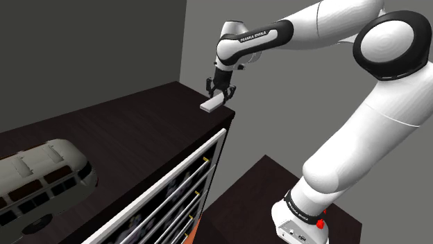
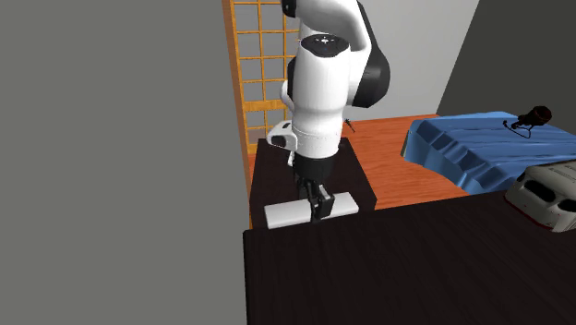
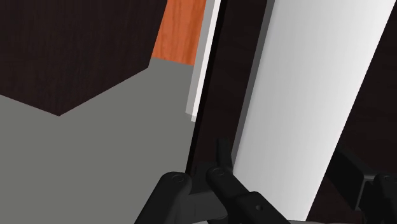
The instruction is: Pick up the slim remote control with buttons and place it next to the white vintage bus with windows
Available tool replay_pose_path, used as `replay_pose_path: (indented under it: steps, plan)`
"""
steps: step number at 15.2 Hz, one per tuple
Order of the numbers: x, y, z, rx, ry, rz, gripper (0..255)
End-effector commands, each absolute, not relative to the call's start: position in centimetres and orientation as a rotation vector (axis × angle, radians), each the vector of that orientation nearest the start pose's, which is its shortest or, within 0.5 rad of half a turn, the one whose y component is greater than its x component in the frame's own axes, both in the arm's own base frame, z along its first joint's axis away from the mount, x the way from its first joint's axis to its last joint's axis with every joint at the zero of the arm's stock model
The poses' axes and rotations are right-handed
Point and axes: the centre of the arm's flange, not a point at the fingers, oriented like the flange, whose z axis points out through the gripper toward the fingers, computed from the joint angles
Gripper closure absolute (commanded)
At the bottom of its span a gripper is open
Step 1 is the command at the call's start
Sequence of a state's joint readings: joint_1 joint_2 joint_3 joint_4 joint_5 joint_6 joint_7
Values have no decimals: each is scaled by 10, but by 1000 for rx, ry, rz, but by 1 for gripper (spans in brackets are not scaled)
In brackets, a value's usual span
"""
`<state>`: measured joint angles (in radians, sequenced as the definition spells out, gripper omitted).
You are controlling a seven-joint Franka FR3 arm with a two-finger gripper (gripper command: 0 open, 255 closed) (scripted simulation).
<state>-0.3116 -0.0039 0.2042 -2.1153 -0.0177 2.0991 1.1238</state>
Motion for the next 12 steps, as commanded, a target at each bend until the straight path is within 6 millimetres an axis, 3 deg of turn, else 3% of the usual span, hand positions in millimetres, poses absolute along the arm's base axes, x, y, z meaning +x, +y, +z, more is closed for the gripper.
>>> replay_pose_path:
  steps: [1, 12]
  plan:
    - [537, -59, 426, -2589, 1814, 5, 255]
    - [537, -59, 484, -2589, 1814, 5, 255]
